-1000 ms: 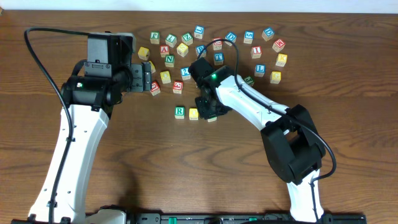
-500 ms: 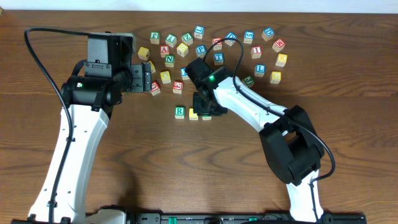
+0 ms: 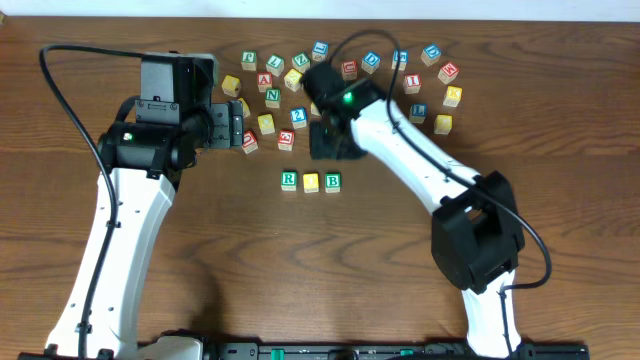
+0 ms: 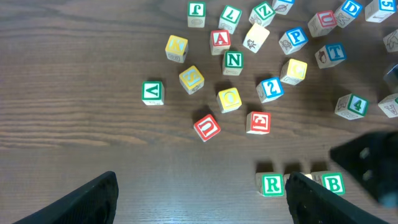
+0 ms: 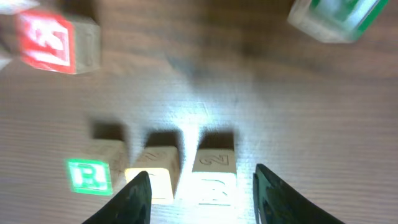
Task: Spell out ROBOT
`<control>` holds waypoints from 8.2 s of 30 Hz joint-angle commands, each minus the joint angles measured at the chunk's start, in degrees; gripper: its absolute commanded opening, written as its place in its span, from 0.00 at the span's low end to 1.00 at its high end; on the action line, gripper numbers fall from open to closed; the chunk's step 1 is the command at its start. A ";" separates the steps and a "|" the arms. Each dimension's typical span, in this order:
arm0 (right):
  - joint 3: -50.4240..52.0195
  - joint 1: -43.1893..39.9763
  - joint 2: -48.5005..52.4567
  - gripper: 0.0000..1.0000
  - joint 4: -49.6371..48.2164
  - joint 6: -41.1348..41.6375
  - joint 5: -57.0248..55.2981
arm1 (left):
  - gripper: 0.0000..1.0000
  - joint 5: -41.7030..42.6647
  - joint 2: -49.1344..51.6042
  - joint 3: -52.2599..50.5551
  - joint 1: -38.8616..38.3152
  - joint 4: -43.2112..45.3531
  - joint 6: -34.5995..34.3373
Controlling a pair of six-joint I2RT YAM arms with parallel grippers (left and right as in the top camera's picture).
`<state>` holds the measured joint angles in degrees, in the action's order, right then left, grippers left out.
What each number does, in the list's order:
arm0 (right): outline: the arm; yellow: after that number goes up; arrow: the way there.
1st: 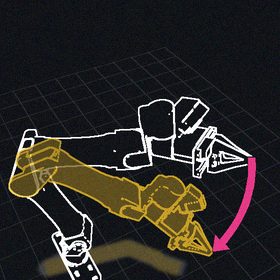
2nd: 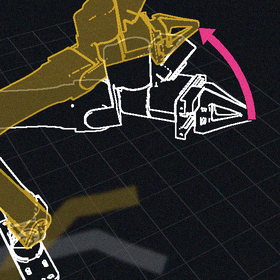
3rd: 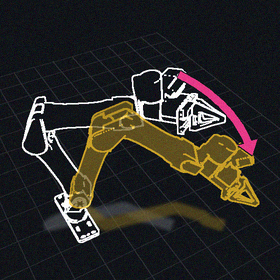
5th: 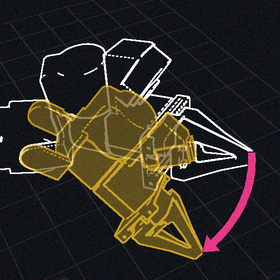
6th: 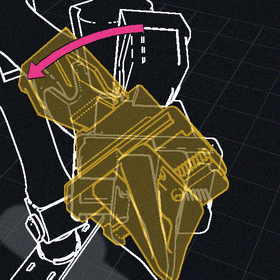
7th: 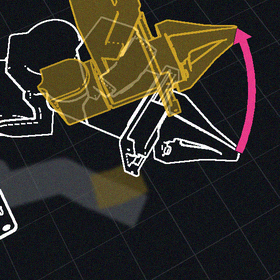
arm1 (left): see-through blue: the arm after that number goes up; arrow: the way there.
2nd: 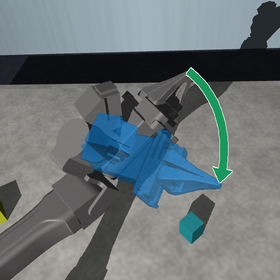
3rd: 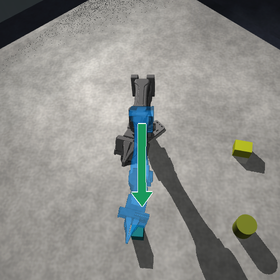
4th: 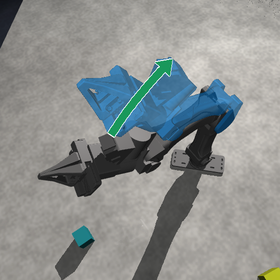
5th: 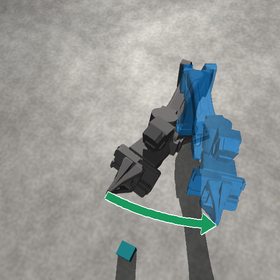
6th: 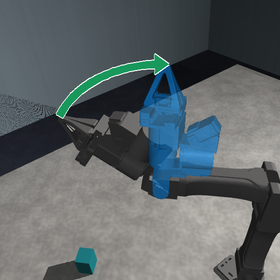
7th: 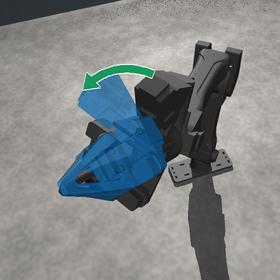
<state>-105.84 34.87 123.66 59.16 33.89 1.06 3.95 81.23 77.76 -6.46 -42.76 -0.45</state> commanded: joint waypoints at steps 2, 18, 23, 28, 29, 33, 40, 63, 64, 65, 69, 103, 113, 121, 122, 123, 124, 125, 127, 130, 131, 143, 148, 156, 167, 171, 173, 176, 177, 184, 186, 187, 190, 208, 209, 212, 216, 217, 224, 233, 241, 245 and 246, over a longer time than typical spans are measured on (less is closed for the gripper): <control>-16.63 -5.25 0.42 0.54 6.01 -7.72 -0.68 | 0.85 0.11 0.44 0.74 0.28 -0.09 -0.74; -21.88 -3.45 4.26 0.55 -10.75 -9.35 -0.22 | 0.85 -6.12 0.31 0.46 3.10 0.11 -4.83; -22.03 0.92 5.81 0.58 -14.25 -15.69 -4.17 | 0.85 -6.10 0.09 0.61 9.38 -0.35 -4.87; -22.03 4.24 12.94 0.61 -18.12 -18.78 -4.15 | 0.85 -6.10 0.09 0.59 10.40 -1.57 -5.16; -22.03 4.92 14.27 0.60 -19.65 -19.04 -4.15 | 0.85 -6.12 0.09 0.59 10.43 -2.03 -5.73; -22.01 6.84 17.22 0.60 -22.88 -19.39 -4.68 | 0.85 -6.10 0.11 0.46 10.40 -3.52 -5.92; -21.97 7.93 20.48 0.59 -24.33 -19.45 -5.49 | 0.85 -6.10 0.11 0.42 10.40 -3.67 -5.92; -21.86 7.93 26.27 0.49 -25.53 -18.64 -9.75 | 0.85 -6.10 0.11 0.42 10.40 -3.69 -5.90; -21.86 7.93 26.27 0.46 -25.53 -18.64 -9.75 | 0.85 -6.10 0.11 0.42 10.40 -3.67 -5.90; -21.86 7.93 26.27 0.42 -25.20 -18.49 -9.75 | 0.85 -6.10 0.11 0.42 10.40 -3.67 -5.90; -21.86 7.87 26.27 0.37 -25.46 -18.49 -9.75 | 0.85 -6.10 0.11 0.42 10.40 -3.67 -5.92; 1.86 -5.27 -7.91 0.17 9.51 -4.50 -7.93 | 0.85 -6.08 0.11 0.42 10.40 -3.21 -5.92; 21.38 -1.99 -7.76 0.17 -10.27 5.42 -5.77 | 0.85 -6.08 0.11 0.42 10.40 -3.23 -6.34; 22.51 -1.03 -5.92 0.20 -13.33 5.49 -5.40 | 0.85 -6.08 0.11 0.42 10.40 -3.23 -7.37; 22.51 -1.03 -5.88 0.23 -13.38 5.49 -5.40 | 0.85 -6.08 0.11 0.42 10.40 -3.23 -7.37; 22.51 -1.03 -5.88 0.25 -13.38 5.49 -5.40 | 0.85 -6.08 0.11 0.42 10.40 -3.23 -7.37; 22.49 -1.01 -5.86 0.28 -13.38 5.49 -5.40 | 0.85 -6.08 0.11 0.42 10.40 -3.23 -7.37; 22.51 -1.03 -5.86 0.29 -13.35 5.46 -5.40 | 0.85 -6.08 0.11 0.42 10.40 -3.23 -7.37; 22.51 -1.03 -5.86 0.36 -13.33 5.44 -5.40 | 0.85 -6.08 0.11 0.42 10.40 -3.23 -7.37; 22.49 -1.03 -5.86 0.36 -13.35 5.22 -5.40 | 0.85 -6.08 0.11 0.42 10.40 -3.23 -7.37; 22.49 -1.03 -5.86 0.36 -13.44 5.22 -5.38 | 0.85 -6.08 0.11 0.42 10.40 -3.23 -7.37; 22.32 -1.44 -5.86 0.23 -13.18 -0.07 0.07 | 0.85 -6.10 0.11 0.42 10.40 -3.06 -7.37; 22.32 -1.33 -5.86 0.24 -12.11 -1.20 1.11 | 0.85 -6.08 0.11 0.42 10.40 -3.06 -7.37; 22.29 -1.46 -5.88 0.28 -11.65 -1.40 1.09 | 0.85 -6.10 0.11 0.42 10.40 -3.04 -7.37; 9.55 -3.93 -6.01 0.38 -3.52 -6.03 1.05 | 0.85 -6.10 0.11 0.42 10.40 -3.06 -7.37; -0.31 -4.33 -6.01 0.44 0.72 -9.03 1.01 | 0.85 -6.08 0.11 0.42 10.40 -3.04 -7.37; -5.46 -4.72 -6.01 0.47 1.05 -9.35 0.81 | 0.85 -6.10 0.11 0.42 10.40 -3.06 -7.37; -10.58 -6.21 -6.01 0.49 1.11 -10.45 0.39 | 0.85 -6.08 0.11 0.42 10.40 -3.06 -7.37; -11.89 -7.06 -6.01 0.50 1.16 -10.45 0.39 | 0.85 -6.08 0.11 0.42 10.40 -3.06 -7.37; -13.33 -11.76 -5.66 0.56 -7.61 -17.33 -4.26 | 0.85 -6.08 0.11 0.42 10.40 -3.02 -7.37; -13.31 -11.32 -2.82 0.56 -12.59 -18.14 -8.39 | 0.85 -6.08 0.11 0.42 10.40 -3.08 -7.37; -13.31 -10.97 -0.87 0.56 -14.12 -18.05 -8.35 | 0.85 -6.08 0.11 0.42 10.40 -3.08 -7.37; -13.31 -11.21 4.00 0.56 -15.89 -16.96 -8.22 | 0.85 -6.08 0.11 0.42 10.40 -3.06 -7.37; -13.29 -10.49 18.75 0.44 -23.17 -16.13 -6.93 | 0.85 -6.08 0.11 0.42 10.40 -3.13 -7.37; -13.29 -10.49 18.78 0.41 -23.17 -16.15 -6.93 | 0.85 -6.08 0.11 0.42 10.40 -3.17 -7.37; -13.29 -10.49 18.84 0.36 -22.88 -16.13 -6.93 | 0.85 -6.08 0.11 0.42 10.40 -3.26 -7.37; -13.27 -10.49 19.76 0.34 -22.51 -16.15 -7.02 | 0.85 -6.08 0.11 0.42 10.40 -3.26 -7.37; -13.27 -10.49 19.76 0.34 -22.73 -16.15 -7.17 | 0.85 -6.08 0.11 0.42 10.40 -3.26 -7.37; -13.33 -10.69 18.01 0.20 -22.73 -16.15 -7.19 | 0.85 -6.08 0.11 0.42 10.40 -3.26 -7.37; -13.35 -10.95 1.16 0.19 -15.10 -16.44 -8.44 | 0.85 -6.08 0.11 0.42 10.40 -3.26 -7.37; -13.35 -10.93 -17.55 0.20 15.06 -15.28 -8.46 | 0.85 -6.08 0.11 0.42 10.40 -3.28 -7.37; -10.82 -10.75 -16.61 0.20 23.10 -10.19 -8.11 | 0.85 -6.08 0.11 0.42 10.40 -3.23 -7.37; -8.79 -10.60 -16.55 0.21 22.91 -9.38 -8.00 | 0.85 -6.08 0.11 0.42 10.40 -3.23 -7.37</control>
<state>-117.71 24.12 106.48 81.84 20.73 -7.07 -1.69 81.32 77.76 3.66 -46.04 -7.51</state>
